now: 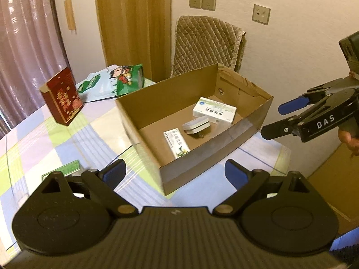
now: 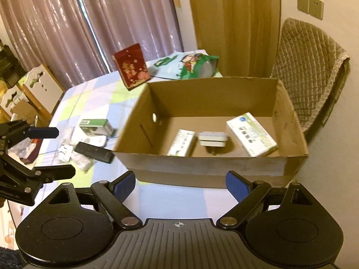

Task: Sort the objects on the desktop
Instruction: 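Withdraw both grippers from the cardboard box toward the items on the table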

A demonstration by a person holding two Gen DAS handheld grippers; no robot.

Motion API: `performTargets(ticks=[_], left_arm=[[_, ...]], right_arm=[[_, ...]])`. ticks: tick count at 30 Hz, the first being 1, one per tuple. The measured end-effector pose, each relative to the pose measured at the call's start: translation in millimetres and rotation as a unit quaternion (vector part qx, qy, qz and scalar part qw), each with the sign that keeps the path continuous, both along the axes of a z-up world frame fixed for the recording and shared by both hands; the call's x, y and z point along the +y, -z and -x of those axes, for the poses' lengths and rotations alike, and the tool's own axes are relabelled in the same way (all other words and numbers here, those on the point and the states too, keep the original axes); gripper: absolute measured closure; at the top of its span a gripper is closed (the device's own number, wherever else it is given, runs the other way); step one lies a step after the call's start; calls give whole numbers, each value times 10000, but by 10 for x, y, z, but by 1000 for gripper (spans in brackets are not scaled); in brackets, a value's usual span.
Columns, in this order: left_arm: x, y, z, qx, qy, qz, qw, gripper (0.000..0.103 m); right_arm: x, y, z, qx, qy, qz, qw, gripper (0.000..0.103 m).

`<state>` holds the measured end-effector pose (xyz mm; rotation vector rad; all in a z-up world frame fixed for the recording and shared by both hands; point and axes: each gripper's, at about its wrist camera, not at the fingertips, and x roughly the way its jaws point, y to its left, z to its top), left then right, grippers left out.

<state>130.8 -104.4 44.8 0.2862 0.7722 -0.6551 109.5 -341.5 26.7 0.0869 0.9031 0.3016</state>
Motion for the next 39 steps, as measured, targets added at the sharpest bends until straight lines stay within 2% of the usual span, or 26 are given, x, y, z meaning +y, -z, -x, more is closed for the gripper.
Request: performTargets(ticks=[8,16,22,29,39], left_arm=[[476,59,48,47,-343,-15,9994,10],[1165,238,129,315,-933,0,9951,10],[1685,404,156,555,-1566,61,9861,10],[2149,571,34,609,-2262,-179,9720,10],[2410,934,-509,593,-2551,-363,9644,11]], right_arm=[[405,128,-28,-6,-246,-347,9991,13],[731,258,-130,187,-553,-463,9972,13],[916,333,-205,258,-740,-457,9959,13],[1087,433,-309,263,-807,-271,9960,13],[1169,469,-488,277,-795,-221,9962,13]])
